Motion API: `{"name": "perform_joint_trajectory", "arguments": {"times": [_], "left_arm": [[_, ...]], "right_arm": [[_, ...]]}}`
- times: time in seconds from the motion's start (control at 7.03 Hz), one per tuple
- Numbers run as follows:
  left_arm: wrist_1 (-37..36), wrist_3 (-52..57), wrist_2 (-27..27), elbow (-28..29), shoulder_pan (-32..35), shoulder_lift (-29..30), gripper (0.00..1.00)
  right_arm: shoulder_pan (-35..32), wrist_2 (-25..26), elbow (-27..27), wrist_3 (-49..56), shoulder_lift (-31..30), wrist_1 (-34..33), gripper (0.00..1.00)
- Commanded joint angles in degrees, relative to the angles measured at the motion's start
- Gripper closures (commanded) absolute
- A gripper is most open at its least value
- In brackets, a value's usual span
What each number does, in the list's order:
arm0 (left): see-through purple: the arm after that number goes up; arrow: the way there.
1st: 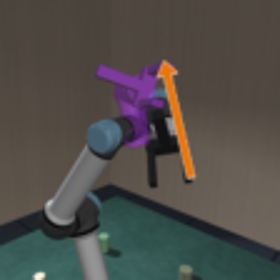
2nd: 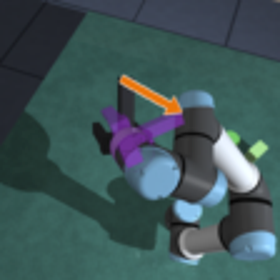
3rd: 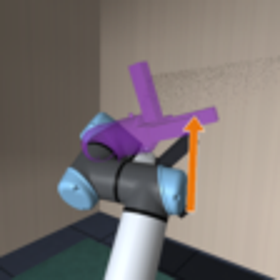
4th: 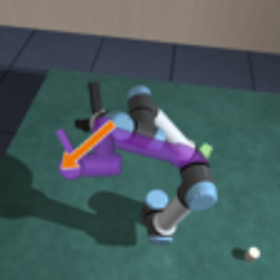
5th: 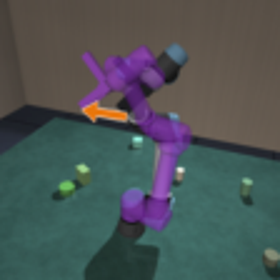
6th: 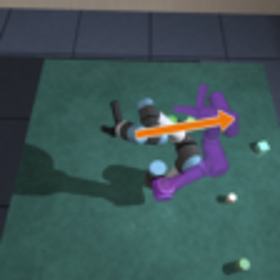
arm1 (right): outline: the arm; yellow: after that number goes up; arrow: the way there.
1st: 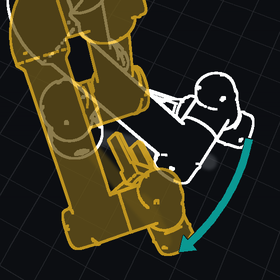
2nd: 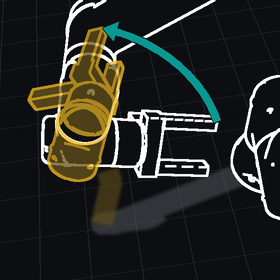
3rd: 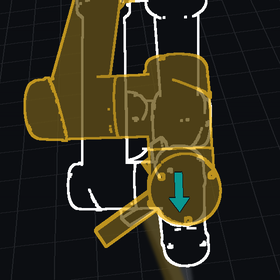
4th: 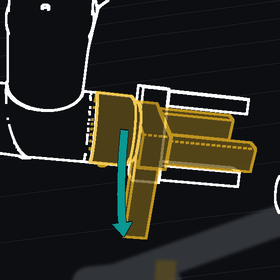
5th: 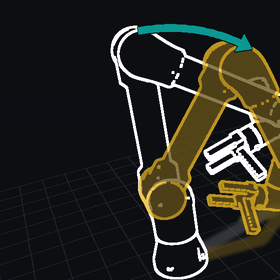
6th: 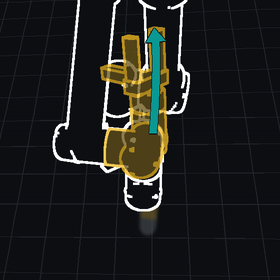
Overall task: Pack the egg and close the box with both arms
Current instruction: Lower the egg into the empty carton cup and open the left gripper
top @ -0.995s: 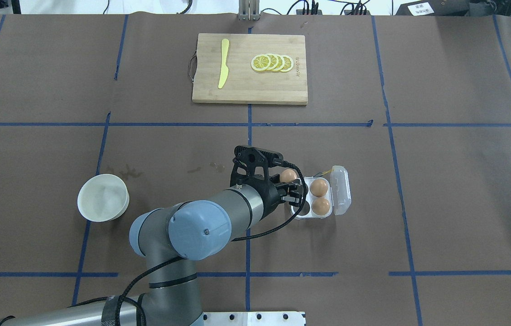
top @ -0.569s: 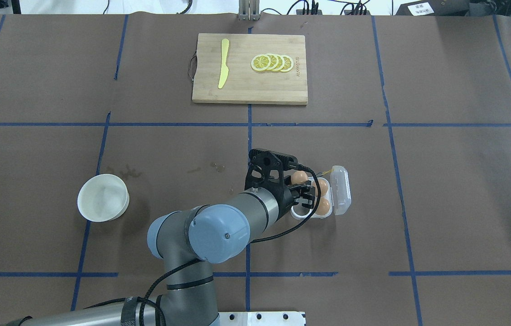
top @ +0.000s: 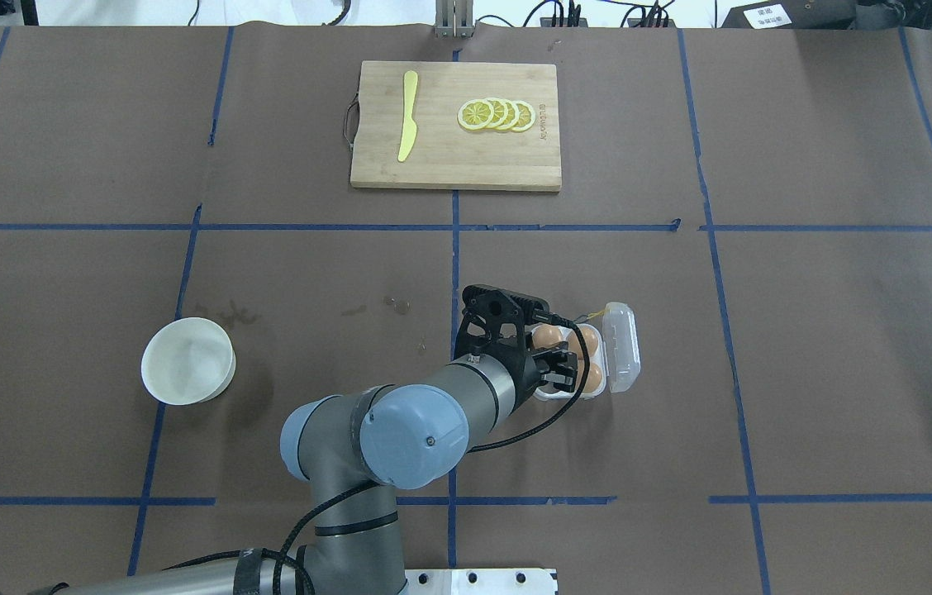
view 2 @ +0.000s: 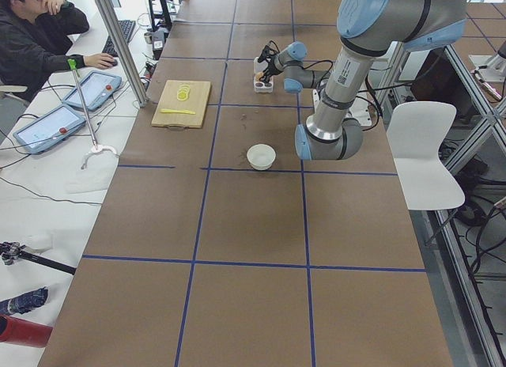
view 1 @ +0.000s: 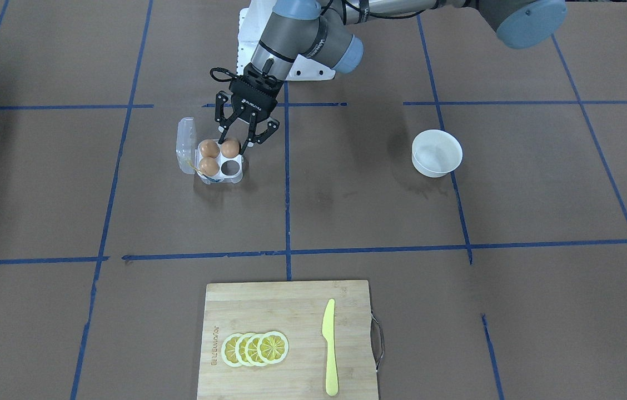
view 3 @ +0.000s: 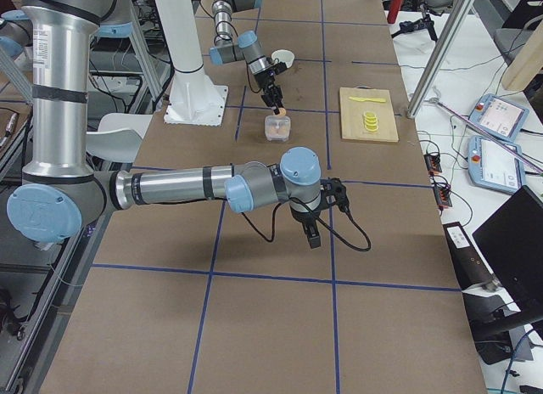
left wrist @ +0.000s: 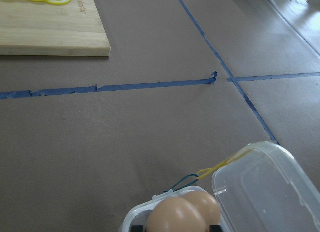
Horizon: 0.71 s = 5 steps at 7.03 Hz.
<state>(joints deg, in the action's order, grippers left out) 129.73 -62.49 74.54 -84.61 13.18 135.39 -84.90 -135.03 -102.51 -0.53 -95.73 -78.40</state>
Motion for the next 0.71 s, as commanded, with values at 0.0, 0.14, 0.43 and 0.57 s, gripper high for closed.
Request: {"name": "perform_joint_trajectory", "arguments": {"times": [0.0, 0.14, 0.43, 0.57], "left_arm": [[0.0, 0.0, 0.0, 0.41, -0.61, 0.05, 0.87], [0.0, 0.09, 0.0, 1.28, -0.7, 0.66, 0.87], [0.09, 0.09, 0.0, 2.78, -0.79, 1.71, 0.87], [0.09, 0.09, 0.0, 2.96, -1.14, 1.72, 0.86]], "right_arm": [[0.0, 0.03, 0.03, 0.0, 0.02, 0.0, 0.0], [0.0, 0.03, 0.03, 0.0, 0.02, 0.0, 0.0], [0.0, 0.03, 0.12, 0.0, 0.02, 0.0, 0.0], [0.0, 0.03, 0.12, 0.0, 0.02, 0.09, 0.0]]}}
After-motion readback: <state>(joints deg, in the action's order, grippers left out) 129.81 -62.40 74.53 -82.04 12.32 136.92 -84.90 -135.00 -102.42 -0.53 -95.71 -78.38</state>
